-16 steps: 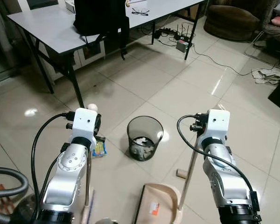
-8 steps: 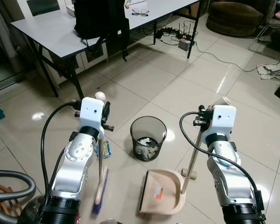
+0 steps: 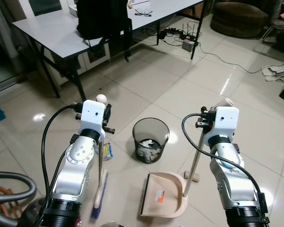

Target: Sweep floor

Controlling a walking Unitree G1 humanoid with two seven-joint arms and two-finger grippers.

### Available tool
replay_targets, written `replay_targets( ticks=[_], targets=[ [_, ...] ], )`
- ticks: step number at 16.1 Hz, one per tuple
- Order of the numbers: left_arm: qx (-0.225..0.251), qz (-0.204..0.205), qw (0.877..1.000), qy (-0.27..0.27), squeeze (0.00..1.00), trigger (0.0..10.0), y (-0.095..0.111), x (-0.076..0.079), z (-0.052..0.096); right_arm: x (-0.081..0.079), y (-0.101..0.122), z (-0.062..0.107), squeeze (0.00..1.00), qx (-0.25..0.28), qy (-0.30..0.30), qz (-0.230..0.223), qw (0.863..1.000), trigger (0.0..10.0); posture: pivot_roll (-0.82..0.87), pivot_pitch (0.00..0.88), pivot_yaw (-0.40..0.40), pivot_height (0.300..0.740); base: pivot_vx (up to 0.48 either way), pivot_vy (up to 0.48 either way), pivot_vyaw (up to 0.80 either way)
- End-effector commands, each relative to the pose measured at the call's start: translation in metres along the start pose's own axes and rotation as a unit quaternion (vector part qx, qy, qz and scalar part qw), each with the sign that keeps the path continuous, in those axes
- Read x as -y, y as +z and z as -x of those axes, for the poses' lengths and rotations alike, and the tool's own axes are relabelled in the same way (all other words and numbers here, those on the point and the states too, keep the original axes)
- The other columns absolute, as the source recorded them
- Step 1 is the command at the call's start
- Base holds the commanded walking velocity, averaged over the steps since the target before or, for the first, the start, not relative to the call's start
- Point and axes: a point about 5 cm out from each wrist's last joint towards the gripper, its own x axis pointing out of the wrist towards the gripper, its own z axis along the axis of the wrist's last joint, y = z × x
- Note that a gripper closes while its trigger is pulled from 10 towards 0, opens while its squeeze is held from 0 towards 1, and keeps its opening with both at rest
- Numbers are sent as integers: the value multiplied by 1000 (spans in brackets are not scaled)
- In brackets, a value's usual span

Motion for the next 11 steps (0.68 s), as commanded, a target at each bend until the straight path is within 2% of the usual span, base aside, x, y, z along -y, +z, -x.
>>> replay_targets(
  ticks=[1,11],
  targets=[
    [20,-11,1000,1,0,10000,8,0,-1,0,9,-1,0,26,3,0,1000,10000,-32,0,29,740,0,-371,0],
    [21,-19,1000,-4,0,10000,8,3,-2,2,6,1,0,17,-2,-5,1000,10000,-33,0,32,740,0,-418,0]
  ],
)
